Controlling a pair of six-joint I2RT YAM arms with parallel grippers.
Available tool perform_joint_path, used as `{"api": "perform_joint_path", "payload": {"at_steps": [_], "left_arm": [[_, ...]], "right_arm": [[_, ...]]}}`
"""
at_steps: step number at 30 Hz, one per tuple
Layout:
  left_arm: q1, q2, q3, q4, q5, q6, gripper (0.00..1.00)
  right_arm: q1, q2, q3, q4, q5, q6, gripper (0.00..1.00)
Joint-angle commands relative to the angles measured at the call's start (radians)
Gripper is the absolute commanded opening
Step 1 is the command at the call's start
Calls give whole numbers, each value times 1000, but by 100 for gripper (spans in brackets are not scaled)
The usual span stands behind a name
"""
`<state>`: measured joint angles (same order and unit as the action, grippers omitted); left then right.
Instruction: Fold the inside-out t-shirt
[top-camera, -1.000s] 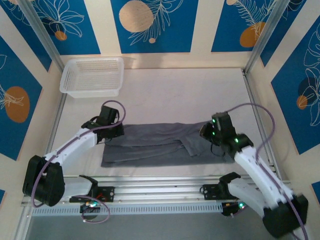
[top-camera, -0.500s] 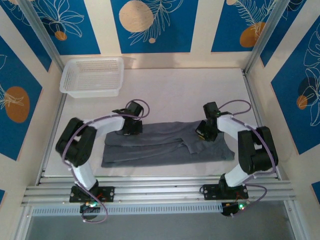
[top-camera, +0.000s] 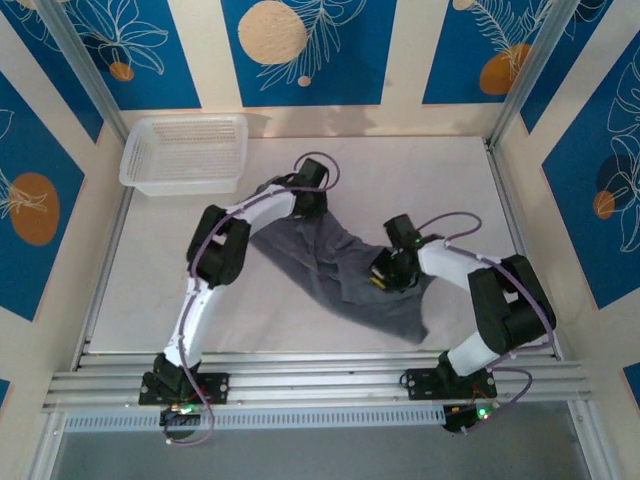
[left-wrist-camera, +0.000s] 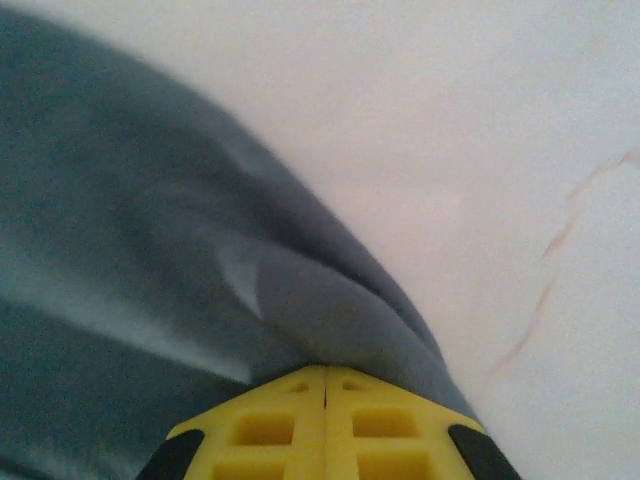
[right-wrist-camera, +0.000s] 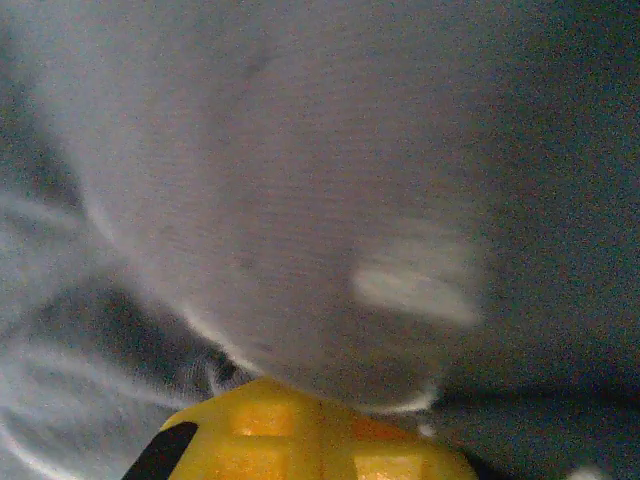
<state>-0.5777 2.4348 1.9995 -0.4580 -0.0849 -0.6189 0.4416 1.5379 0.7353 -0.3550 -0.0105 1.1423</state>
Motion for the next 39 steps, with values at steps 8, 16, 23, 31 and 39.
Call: {"api": "perform_joint_path", "payload": {"at_steps": [8, 16, 23, 31, 39], "left_arm": [[-40, 221, 489, -126, 133, -26, 0], [-30, -120, 326, -200, 123, 117, 13], [-28, -533, -213, -153, 25, 159, 14], [-27, -483, -388, -97, 72, 179, 0], [-27, -226, -219, -29, 70, 188, 0]], "right_arm": [[440, 217, 133, 280, -112, 359, 10], [450, -82, 134, 30, 209, 53, 15], [174, -243, 8, -197, 146, -264, 18], [160, -215, -67, -169, 62, -276, 0], [195, -209, -75, -121, 32, -234, 0]]}}
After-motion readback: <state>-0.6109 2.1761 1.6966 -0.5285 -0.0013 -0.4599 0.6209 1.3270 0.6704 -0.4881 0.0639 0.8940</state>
